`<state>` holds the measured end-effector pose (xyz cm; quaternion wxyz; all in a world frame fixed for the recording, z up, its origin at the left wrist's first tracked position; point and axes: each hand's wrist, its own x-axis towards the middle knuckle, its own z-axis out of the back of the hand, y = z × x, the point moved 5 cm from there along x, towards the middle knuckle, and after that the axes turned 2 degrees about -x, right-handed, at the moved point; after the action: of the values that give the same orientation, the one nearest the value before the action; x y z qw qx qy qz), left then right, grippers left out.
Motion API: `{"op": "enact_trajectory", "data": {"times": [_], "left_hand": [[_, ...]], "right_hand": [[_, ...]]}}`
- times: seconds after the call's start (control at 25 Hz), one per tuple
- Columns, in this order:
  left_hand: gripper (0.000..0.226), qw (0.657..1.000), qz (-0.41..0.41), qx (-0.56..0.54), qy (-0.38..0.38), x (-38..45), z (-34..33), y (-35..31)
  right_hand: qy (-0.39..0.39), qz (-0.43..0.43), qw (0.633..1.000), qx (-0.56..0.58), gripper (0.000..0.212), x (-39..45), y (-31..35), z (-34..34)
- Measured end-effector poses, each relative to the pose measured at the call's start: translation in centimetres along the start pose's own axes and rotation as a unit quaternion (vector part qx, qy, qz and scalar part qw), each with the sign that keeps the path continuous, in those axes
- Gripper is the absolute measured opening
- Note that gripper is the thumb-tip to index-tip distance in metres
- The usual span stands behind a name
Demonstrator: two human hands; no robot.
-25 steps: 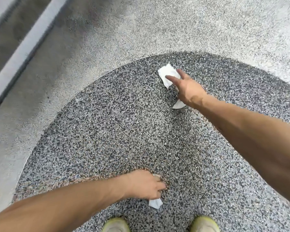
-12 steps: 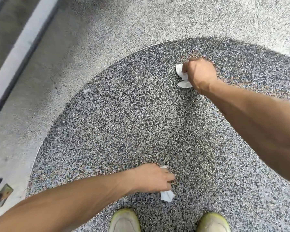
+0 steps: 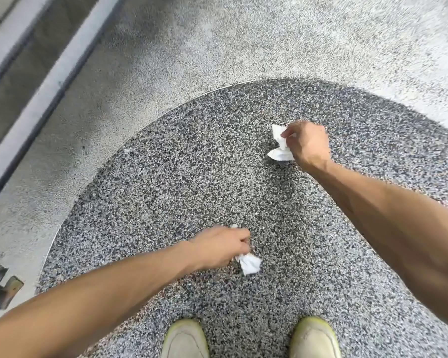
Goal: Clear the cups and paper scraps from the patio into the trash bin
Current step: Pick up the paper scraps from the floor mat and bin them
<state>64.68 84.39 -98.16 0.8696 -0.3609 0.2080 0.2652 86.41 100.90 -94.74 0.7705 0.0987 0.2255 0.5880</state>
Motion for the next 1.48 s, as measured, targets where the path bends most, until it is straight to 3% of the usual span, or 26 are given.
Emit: {"op": "enact_trajectory", "data": {"times": [0.24, 0.48, 0.72, 0.92, 1.08, 1.28, 1.48], "left_hand": [[0.022, 0.962, 0.156, -0.072, -0.213, -7.4, 13.3, -0.2], [0.020, 0.916, 0.141, -0.096, -0.364, -18.9, 30.1, -10.6], [0.017, 0.889, 0.097, -0.084, -0.439, -30.0, 49.2, -23.3], [0.014, 0.881, 0.051, -0.074, -0.465, -39.9, 61.4, -32.8], [0.013, 0.867, 0.003, -0.040, -0.496, -46.3, 67.9, -38.7], [0.013, 0.866, -0.082, 0.007, -0.493, -48.6, 71.6, -44.5], [0.012, 0.880, -0.168, 0.018, -0.443, -46.0, 71.5, -51.8]], "right_hand": [[-0.001, -0.020, 0.998, 0.052, 0.027, -6.8, 2.8, 10.3], [-0.032, 0.032, 0.998, 0.049, 0.022, -14.3, 11.0, 29.4], [-0.095, 0.068, 0.992, 0.050, 0.018, -20.4, 20.7, 51.1], [-0.169, 0.113, 0.977, 0.068, 0.016, -26.0, 27.9, 67.0], [-0.215, 0.111, 0.966, 0.095, 0.017, -29.9, 31.9, 76.0], [-0.296, 0.069, 0.949, 0.079, 0.016, -35.0, 32.3, 81.0], [-0.345, 0.015, 0.937, 0.058, 0.016, -42.9, 27.8, 83.0]]}}
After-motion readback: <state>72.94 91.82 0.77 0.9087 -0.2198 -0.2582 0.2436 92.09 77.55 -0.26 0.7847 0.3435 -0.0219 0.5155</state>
